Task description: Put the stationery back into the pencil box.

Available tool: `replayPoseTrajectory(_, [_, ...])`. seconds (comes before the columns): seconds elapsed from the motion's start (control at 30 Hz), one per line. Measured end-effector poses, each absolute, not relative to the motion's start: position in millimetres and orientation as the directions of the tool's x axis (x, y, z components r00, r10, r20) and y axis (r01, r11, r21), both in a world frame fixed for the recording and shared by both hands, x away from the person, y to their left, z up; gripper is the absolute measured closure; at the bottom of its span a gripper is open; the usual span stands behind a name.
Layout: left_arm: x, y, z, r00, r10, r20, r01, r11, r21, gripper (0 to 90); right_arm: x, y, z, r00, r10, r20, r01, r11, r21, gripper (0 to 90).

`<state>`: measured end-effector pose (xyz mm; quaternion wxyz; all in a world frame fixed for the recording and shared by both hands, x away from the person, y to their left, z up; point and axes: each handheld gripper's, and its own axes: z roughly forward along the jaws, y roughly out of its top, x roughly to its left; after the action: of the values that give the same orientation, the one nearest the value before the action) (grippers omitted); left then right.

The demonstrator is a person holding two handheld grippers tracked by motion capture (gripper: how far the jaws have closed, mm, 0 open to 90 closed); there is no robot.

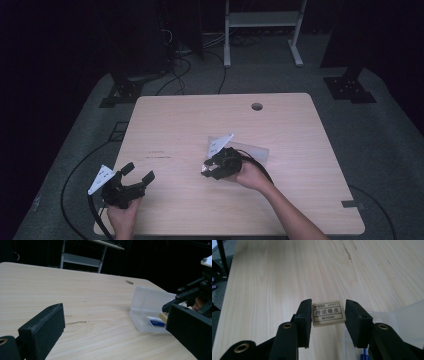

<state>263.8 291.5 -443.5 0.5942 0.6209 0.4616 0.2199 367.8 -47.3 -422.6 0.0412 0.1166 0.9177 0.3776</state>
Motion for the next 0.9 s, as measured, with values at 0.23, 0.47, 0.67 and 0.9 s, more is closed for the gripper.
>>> replayPoseTrajectory(0.23, [264.0,291.1,-443.4,0.478,0.835,-0.273,0.312,0.129,0.941,1.2,377.2,-48.7,-423.3,-0.963,0.268,0.008,0.196,0.685,0.702,57.4])
replayPoseTrajectory(0.47, [263.9,290.7,-443.3,0.479,0.834,-0.273,0.311,0.130,0.941,1.1,384.7,-48.1,-425.0,-0.956,0.294,0.006,0.214,0.680,0.701,57.3])
replayPoseTrajectory(0.67, [263.9,290.9,-443.2,0.479,0.834,-0.273,0.311,0.130,0.942,1.1,391.9,-51.3,-429.3,-0.951,0.309,0.006,0.225,0.678,0.699,57.3])
replayPoseTrajectory(0.9, [263.9,290.6,-443.2,0.480,0.834,-0.273,0.311,0.129,0.942,1.1,396.5,-52.5,-432.7,-0.945,0.327,0.006,0.239,0.678,0.695,57.4])
